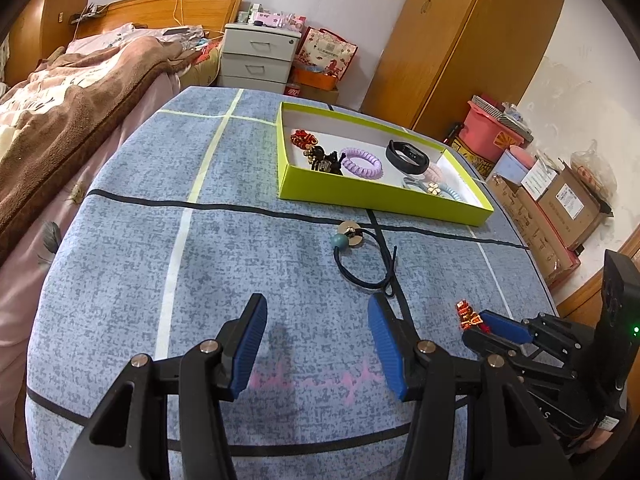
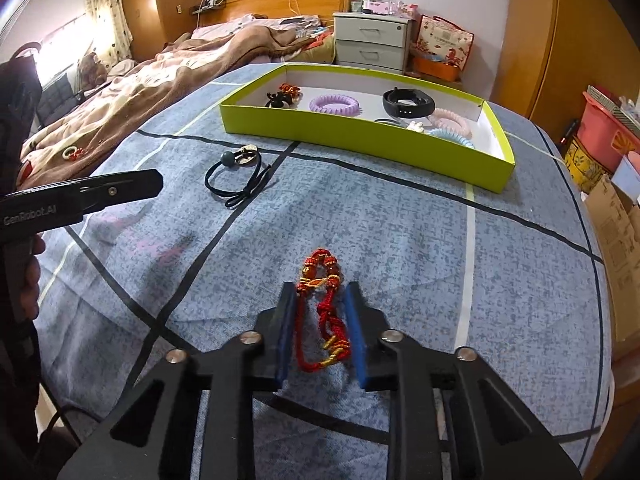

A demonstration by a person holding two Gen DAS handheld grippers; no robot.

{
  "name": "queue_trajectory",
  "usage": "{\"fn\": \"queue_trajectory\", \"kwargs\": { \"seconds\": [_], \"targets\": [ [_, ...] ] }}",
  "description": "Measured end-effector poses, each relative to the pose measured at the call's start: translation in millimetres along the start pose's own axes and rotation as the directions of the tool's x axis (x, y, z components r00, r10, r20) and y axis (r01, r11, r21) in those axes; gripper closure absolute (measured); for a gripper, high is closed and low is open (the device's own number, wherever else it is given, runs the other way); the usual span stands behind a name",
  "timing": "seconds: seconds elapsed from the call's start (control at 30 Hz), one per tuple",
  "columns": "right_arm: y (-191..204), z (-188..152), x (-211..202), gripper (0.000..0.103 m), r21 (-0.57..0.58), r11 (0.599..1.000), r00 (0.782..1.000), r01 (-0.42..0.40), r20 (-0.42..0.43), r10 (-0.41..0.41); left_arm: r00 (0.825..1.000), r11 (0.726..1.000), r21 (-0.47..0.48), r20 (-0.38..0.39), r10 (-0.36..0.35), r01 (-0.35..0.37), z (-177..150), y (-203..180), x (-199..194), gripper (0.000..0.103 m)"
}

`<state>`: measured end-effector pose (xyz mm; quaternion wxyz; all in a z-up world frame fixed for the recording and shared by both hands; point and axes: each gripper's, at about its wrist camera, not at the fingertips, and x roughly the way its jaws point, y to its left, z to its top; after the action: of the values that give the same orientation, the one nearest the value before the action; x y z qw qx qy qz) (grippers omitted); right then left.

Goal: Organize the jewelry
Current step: 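Lift the red tassel with the right gripper while the left grasps the black cord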

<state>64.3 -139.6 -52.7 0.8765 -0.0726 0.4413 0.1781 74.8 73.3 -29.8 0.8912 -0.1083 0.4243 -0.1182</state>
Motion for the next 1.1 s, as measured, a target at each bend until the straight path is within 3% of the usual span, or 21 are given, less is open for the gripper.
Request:
{"fn": "queue_trajectory", "kwargs": {
  "seconds": [0.27,0.8,0.9,1.1],
  "targets": [
    [-5,1,-2,0.091,0.017,1.0,1.0,-0.026,0.007,0.026,1.0,1.0,0.006,-0.015,0.008,-0.008,10,-4,10,0.048],
    [-39,17,-30,0.09,0.105,0.994,0.992,-0.016,0.123,0.003,0.996,0.997,0.07,-0.081,0.035,-0.029,34,-25,51,0.048],
    [-43,18,-29,0.09,0.116,0.993,0.992,-0.021,0.127,0.006,0.995,0.992,0.106,-0.066,0.077,-0.07,36,-30,54,0.048],
    [-48,21,-27,0.09,0.122,0.992,0.991,-0.022,0.132,0.006,0.995,0.993,0.096,-0.062,0.078,-0.072,41,-28,61,0.048]
  ]
}}
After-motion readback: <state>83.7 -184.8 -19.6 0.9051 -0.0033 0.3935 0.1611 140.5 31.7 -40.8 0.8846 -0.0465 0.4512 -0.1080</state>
